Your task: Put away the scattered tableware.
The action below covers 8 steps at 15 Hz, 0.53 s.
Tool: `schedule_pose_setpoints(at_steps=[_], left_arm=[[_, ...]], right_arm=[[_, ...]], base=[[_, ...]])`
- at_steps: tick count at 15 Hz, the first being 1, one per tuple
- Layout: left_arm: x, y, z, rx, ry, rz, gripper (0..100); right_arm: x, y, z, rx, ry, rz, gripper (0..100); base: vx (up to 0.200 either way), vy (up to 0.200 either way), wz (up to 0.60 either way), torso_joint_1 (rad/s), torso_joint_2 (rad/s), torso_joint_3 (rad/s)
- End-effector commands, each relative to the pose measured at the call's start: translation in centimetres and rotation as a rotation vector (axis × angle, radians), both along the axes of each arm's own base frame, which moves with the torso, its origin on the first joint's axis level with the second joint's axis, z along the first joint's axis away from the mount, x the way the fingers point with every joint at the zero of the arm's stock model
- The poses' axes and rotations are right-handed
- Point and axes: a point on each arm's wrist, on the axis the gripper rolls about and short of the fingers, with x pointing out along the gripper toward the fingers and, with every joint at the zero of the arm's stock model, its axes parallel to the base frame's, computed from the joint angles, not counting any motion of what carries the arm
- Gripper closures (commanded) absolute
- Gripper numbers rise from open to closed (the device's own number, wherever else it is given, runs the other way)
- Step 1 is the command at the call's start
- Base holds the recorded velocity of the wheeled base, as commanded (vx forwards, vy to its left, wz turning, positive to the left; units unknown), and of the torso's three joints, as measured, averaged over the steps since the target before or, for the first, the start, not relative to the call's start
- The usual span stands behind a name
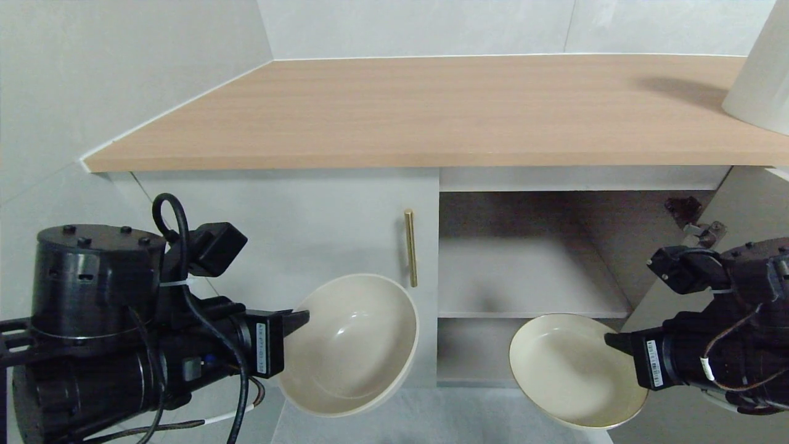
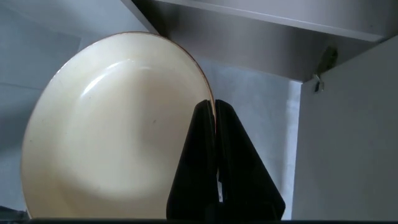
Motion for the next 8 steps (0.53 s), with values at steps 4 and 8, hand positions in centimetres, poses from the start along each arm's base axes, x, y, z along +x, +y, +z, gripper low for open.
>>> schedule_pose_setpoints(at_steps=[4,8], left_arm=[[0.0,0.0,0.0,0.001,0.002,0.001,100],[0.1,0.0,-0.1,0.002,0.003,0.001,100]], right_arm=[[2.1,1.2,-2.4,-0.025,0.052,-0.001,100],[5.9,3.1,-9.2,-0.022,0.060,-0.019,100]], base=[[0.000,0.000,0.00,0.000,0.00,0.000],[0.000,0.000,0.00,0.000,0.00,0.000]])
